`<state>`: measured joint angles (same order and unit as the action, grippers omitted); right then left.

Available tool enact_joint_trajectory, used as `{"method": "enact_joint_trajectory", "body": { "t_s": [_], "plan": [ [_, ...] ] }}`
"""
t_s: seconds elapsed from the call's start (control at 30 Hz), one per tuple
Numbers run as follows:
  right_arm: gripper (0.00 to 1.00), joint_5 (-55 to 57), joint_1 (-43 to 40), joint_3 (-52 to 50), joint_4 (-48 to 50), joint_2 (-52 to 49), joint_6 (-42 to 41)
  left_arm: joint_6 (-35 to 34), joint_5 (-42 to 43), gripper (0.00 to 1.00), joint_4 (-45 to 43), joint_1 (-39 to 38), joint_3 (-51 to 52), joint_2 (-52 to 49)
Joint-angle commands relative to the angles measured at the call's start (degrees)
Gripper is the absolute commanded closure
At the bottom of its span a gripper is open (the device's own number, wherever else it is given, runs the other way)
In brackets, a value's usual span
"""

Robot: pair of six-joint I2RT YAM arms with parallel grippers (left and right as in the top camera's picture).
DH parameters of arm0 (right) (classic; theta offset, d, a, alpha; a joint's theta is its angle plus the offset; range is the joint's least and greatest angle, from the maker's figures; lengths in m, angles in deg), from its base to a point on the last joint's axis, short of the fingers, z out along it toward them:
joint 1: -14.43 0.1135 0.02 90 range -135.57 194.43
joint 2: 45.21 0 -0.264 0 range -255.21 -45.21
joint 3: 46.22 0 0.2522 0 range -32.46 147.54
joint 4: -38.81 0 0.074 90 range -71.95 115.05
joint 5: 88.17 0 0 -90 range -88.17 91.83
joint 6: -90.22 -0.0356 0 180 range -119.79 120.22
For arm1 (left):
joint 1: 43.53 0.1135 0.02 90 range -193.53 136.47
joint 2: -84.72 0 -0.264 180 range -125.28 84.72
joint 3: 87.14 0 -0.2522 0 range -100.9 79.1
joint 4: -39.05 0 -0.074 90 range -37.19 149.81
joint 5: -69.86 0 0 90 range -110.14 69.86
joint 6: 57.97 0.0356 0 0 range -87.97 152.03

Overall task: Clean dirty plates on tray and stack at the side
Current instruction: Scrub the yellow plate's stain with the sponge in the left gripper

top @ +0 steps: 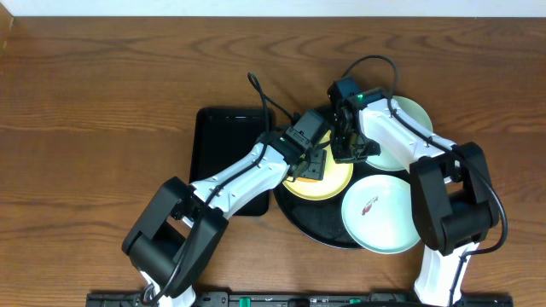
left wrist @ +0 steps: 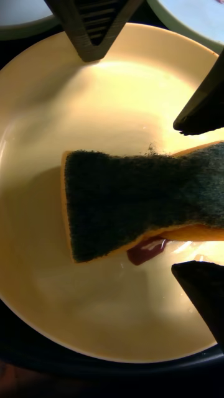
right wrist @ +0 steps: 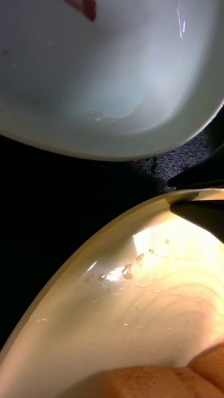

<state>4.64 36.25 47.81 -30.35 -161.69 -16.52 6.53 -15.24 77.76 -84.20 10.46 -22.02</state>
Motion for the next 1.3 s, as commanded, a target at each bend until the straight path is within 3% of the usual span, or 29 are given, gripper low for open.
{"method": "enact_joint_trajectory", "body": {
  "t_s": [0.0,0.1,0.27,0.33,0.47,0.8,1.27],
  "plan": [
    [0.97,2.93,-0.09,0.20,-0.33,0.00,0.26,-0.15,-1.53,0.33,-0.46,0.07,0.20,-2.16],
    [0.97,2.93,-0.09,0.20,-0.33,0.00,0.28,-0.31,-1.51,0.35,-1.22,0.07,0.17,-3.10],
    [0.97,2.93,-0.09,0.20,-0.31,0.00,0.28,-0.28,-1.31,0.48,-1.75,0.07,0.17,-3.69],
    [0.97,2.93,-0.09,0.20,-0.31,0.00,0.28,-0.28,-1.33,0.70,-1.75,0.07,0.17,-3.69],
    [0.97,2.95,-0.09,0.20,-0.31,0.00,0.28,-0.28,-1.31,0.91,-1.73,0.07,0.20,-3.69],
    [0.96,2.95,-0.09,0.20,-0.28,0.00,0.28,-0.20,-1.73,0.92,-1.51,-1.51,0.20,-5.68],
    [0.96,2.95,-0.09,0.20,-0.33,0.00,0.28,2.58,-13.38,0.92,-0.17,-1.53,0.17,-6.32]
  ]
}}
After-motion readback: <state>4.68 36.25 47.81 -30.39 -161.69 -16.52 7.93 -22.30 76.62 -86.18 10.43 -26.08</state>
